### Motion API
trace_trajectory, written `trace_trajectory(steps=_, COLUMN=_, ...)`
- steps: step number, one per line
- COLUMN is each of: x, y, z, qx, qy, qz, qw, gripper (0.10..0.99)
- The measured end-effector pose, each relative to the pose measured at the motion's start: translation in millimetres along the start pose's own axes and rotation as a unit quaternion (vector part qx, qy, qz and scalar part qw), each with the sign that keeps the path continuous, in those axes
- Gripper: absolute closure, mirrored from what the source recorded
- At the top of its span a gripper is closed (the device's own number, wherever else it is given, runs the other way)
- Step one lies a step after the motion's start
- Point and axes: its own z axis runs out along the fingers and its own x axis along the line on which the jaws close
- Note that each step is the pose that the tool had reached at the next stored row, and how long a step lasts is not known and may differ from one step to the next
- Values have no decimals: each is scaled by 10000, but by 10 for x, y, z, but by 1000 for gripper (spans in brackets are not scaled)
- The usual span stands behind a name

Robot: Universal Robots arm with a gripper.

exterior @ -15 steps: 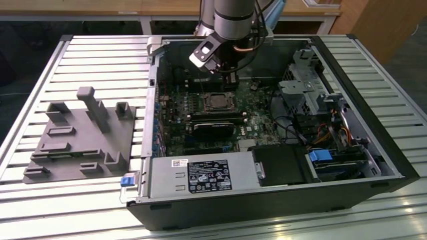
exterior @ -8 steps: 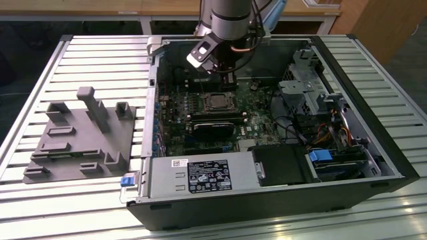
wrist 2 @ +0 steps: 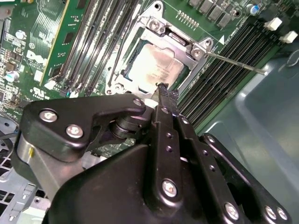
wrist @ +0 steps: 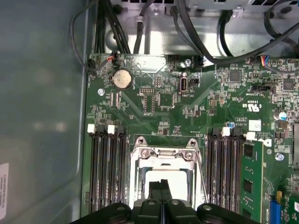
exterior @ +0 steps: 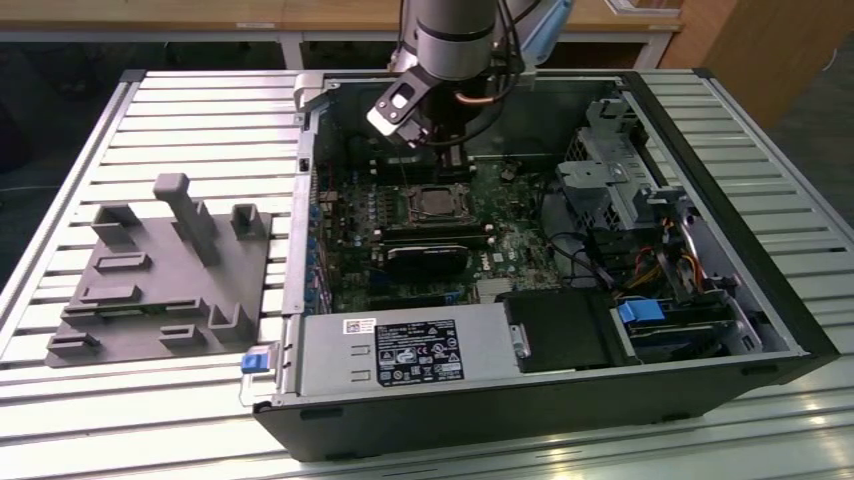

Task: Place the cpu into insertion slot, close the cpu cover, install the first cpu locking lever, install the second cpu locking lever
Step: 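Close the cpu cover, then install the first cpu locking lever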

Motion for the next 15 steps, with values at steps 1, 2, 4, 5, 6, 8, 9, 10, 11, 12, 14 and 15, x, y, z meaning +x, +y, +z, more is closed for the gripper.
trace_trajectory(steps=1, x=0, y=-7, z=0, qx=0, qy=0, qz=0, qw=10000, gripper=980)
trace_trajectory(steps=2, x=0, y=-11, z=0, qx=0, qy=0, qz=0, qw=10000, gripper=980)
trace_trajectory(steps=4, x=0, y=-14, z=-1, qx=0, qy=0, qz=-1, qw=10000, gripper=980)
trace_trajectory(steps=5, x=0, y=-17, z=-1, qx=0, qy=0, qz=0, qw=10000, gripper=980)
trace_trajectory(steps=6, x=0, y=-19, z=-1, qx=0, qy=0, qz=0, qw=10000, gripper=980)
trace_trajectory(steps=8, x=0, y=-22, z=-1, qx=0, qy=0, qz=0, qw=10000, gripper=980)
trace_trajectory(steps=9, x=0, y=-23, z=-1, qx=0, qy=0, qz=-1, qw=10000, gripper=980)
trace_trajectory(steps=10, x=0, y=-27, z=-1, qx=0, qy=0, qz=0, qw=10000, gripper=980)
trace_trajectory(steps=11, x=0, y=-28, z=-1, qx=0, qy=0, qz=0, qw=10000, gripper=980)
trace_trajectory(steps=12, x=0, y=-27, z=-1, qx=0, qy=0, qz=-1, qw=10000, gripper=980)
trace_trajectory(steps=14, x=0, y=-28, z=-1, qx=0, qy=0, qz=0, qw=10000, gripper=980)
trace_trajectory(steps=15, x=1, y=-28, z=-1, qx=0, qy=0, qz=0, qw=10000, gripper=980)
